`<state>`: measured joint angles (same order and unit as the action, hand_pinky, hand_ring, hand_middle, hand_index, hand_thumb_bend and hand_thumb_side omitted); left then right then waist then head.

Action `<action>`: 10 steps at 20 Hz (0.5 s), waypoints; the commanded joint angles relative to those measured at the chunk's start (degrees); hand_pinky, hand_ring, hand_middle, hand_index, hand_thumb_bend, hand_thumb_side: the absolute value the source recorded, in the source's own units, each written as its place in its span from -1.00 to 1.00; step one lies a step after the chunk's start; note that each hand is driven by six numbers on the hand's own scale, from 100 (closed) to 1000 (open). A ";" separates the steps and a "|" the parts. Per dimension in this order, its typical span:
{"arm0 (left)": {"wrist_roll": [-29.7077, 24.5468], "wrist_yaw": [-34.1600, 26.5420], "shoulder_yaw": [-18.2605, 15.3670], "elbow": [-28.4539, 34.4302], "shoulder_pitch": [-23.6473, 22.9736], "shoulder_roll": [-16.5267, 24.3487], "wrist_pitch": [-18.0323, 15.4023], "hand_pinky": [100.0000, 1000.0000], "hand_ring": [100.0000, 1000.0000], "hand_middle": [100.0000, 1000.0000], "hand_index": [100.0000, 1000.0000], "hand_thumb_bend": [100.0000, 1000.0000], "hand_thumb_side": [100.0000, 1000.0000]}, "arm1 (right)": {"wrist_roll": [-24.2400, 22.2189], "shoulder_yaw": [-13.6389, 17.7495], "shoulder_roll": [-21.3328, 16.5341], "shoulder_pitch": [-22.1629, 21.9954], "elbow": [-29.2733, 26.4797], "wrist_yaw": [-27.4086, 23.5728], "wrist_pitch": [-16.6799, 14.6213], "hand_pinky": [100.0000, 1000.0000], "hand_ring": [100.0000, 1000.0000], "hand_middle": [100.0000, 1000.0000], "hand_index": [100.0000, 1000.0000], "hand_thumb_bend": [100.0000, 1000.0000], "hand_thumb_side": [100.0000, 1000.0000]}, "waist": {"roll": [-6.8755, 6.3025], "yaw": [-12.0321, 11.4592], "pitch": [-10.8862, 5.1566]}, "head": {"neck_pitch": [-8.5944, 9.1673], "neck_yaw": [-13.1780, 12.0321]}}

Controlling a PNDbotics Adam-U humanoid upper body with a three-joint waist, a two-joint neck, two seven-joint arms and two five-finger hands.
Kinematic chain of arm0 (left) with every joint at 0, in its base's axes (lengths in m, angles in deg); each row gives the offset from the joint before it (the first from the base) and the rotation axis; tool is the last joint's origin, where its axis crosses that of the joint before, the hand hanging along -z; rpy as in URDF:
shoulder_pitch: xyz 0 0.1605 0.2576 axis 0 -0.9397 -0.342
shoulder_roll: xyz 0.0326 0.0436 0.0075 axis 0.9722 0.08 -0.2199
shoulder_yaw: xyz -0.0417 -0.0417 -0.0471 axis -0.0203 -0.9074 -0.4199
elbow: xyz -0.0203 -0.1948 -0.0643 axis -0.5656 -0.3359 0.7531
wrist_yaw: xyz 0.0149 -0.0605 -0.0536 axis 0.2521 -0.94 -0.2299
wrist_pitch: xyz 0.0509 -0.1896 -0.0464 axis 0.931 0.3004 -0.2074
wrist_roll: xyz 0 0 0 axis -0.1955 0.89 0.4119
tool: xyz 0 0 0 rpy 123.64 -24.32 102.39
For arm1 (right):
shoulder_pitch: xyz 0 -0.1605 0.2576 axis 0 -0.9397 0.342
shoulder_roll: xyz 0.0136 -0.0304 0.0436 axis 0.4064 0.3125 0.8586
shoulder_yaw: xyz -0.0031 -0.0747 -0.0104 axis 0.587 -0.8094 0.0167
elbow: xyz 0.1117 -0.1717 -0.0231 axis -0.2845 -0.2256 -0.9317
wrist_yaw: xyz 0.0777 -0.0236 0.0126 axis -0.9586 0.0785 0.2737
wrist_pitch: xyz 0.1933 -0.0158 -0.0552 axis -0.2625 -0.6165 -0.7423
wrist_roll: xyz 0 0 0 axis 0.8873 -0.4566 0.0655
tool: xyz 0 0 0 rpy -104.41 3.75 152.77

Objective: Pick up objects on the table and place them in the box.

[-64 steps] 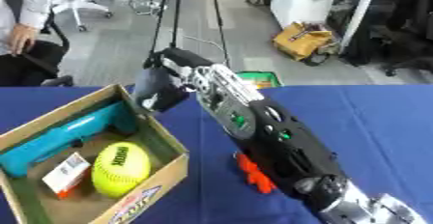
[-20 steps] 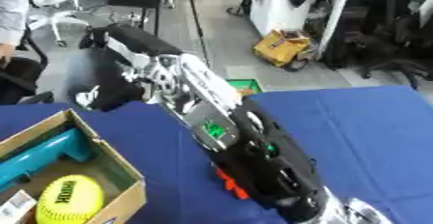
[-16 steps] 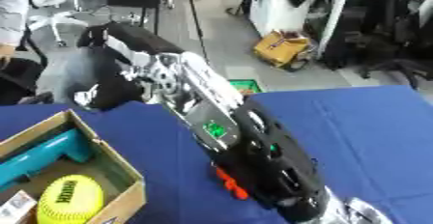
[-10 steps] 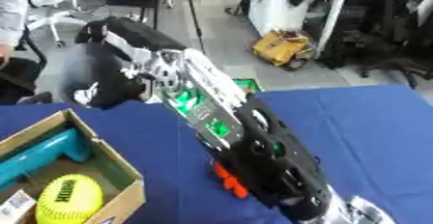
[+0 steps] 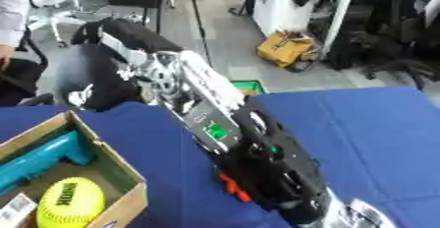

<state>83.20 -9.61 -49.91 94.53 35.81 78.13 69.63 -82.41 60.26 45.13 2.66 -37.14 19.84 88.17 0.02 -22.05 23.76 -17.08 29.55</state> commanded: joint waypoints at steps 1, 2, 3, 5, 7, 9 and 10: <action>0.19 -0.17 -0.26 0.85 0.92 0.48 -0.26 1.00 0.81 0.93 0.68 -1.00 0.61 | 1.07 0.22 0.24 1.71 1.13 0.80 -0.18 -1.00 -0.22 -0.26 -0.21 -1.00 -0.50 | -0.15 -0.58 -0.78 | 1.10 0.40; 0.24 -0.18 -0.26 0.85 0.98 0.46 -0.28 1.00 0.81 0.93 0.68 -1.00 0.61 | 1.35 0.19 0.33 1.77 1.58 0.90 -0.28 -1.00 -0.22 -0.26 -0.21 -1.00 -0.50 | -0.12 -0.75 -0.69 | 1.21 0.46; 0.28 -0.19 -0.26 0.85 1.02 0.44 -0.29 1.00 0.81 0.93 0.68 -1.00 0.61 | 1.59 0.18 0.40 1.81 1.93 0.95 -0.39 -1.00 -0.22 -0.26 -0.21 -1.00 -0.50 | -0.11 -0.84 -0.64 | 1.28 0.49; 0.41 -0.15 -0.32 0.85 1.17 0.34 -0.36 1.00 0.81 0.93 0.68 -1.00 0.60 | 2.24 0.30 0.52 1.83 3.01 1.15 -0.34 -1.00 -0.23 -0.28 -0.21 -1.00 -0.47 | 0.02 -1.62 -0.14 | 1.86 0.68; 0.51 -0.10 -0.34 0.85 1.27 0.27 -0.41 1.00 0.81 0.93 0.68 -1.00 0.60 | 3.11 0.32 0.71 1.92 4.14 1.24 -0.47 -1.00 -0.23 -0.28 -0.21 -1.00 -0.47 | 0.12 -2.13 0.16 | 2.23 0.79; 0.58 -0.06 -0.38 0.85 1.31 0.21 -0.45 1.00 0.81 0.93 0.68 -1.00 0.60 | 3.72 0.30 0.86 1.93 5.03 1.15 -0.60 -1.00 -0.23 -0.28 -0.22 -1.00 -0.46 | 0.29 -2.59 0.52 | 2.52 0.77; 0.61 -0.04 -0.41 0.85 1.33 0.19 -0.47 1.00 0.81 0.93 0.68 -1.00 0.56 | 4.02 0.30 0.95 1.95 5.39 0.99 -0.68 -1.00 -0.23 -0.29 -0.22 -1.00 -0.56 | 0.36 -2.76 0.67 | 2.61 0.77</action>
<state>83.55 -9.62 -49.91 94.53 36.35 77.65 69.28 -79.01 60.24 46.13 3.08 -31.80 20.42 87.57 0.60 -24.76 25.59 -15.46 30.17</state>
